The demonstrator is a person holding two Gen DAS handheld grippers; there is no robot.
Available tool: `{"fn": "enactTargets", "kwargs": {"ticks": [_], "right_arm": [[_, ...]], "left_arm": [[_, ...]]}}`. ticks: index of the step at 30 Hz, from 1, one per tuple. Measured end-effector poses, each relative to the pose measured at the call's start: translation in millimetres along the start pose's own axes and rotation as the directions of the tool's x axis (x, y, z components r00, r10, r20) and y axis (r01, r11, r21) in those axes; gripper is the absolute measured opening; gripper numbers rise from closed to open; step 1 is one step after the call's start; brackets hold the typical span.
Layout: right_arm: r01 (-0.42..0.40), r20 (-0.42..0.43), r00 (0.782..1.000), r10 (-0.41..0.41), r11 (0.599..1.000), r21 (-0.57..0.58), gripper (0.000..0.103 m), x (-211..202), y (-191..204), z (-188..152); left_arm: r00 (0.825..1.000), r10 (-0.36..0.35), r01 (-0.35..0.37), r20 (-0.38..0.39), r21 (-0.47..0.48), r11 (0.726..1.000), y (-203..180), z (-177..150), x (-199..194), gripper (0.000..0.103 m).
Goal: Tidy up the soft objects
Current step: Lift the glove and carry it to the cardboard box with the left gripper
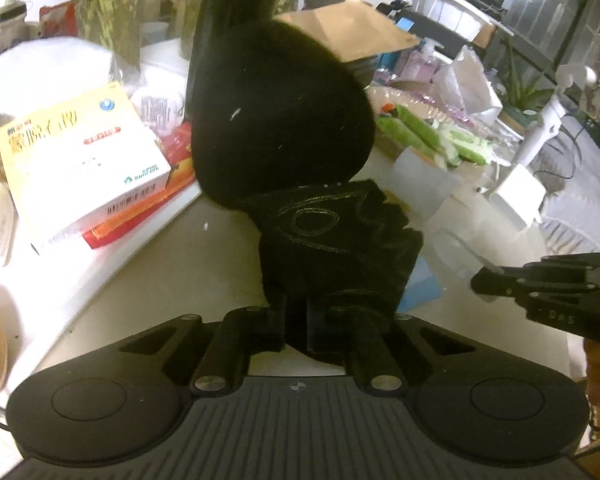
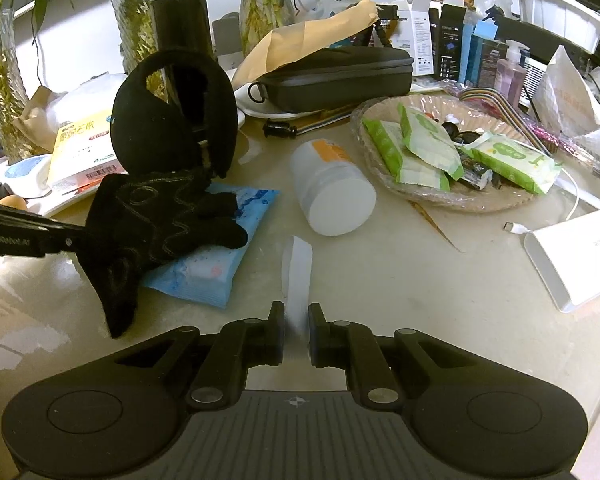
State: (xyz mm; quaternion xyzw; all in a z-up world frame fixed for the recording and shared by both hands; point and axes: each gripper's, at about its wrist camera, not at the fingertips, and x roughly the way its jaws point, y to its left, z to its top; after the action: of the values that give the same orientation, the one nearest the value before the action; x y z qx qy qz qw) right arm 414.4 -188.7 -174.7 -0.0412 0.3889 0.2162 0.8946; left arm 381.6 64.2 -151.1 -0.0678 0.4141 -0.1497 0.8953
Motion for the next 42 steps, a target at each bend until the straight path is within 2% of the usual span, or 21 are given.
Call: {"fn": "enactTargets", "kwargs": {"ticks": [7, 15, 22, 29, 42], "right_arm": [[-0.058, 0.006, 0.998, 0.057, 0.998, 0.03, 0.013, -14.4, -9.6, 0.4], [-0.113, 0.036, 0.993, 0.111, 0.993, 0.043, 0.012, -56.3, -20.7, 3.6], [-0.1, 0.042, 0.994, 0.101, 0.995, -0.016, 0.012, -97.0, -15.9, 8.3], [-0.085, 0.084, 0.993, 0.087, 0.996, -0.02, 0.012, -138.0, -15.7, 13.9], [-0.079, 0.153, 0.985, 0.083, 0.996, -0.029, 0.012, -221.0, -2.6, 15.6]], "left_arm": [[0.999, -0.012, 0.008, 0.051, 0.068, 0.998, -13.3, 3.3, -23.9, 0.007], [0.995, -0.014, 0.003, 0.097, 0.12, 0.993, -26.0, 4.1, -60.0, 0.007], [0.992, 0.014, -0.038, 0.128, 0.184, 0.982, -45.8, 9.0, -88.7, 0.007], [0.984, 0.008, -0.049, 0.176, 0.228, 0.972, -66.9, 14.0, -131.3, 0.007], [0.973, 0.059, -0.121, 0.224, 0.274, 0.954, -106.8, 7.8, -208.2, 0.007]]}}
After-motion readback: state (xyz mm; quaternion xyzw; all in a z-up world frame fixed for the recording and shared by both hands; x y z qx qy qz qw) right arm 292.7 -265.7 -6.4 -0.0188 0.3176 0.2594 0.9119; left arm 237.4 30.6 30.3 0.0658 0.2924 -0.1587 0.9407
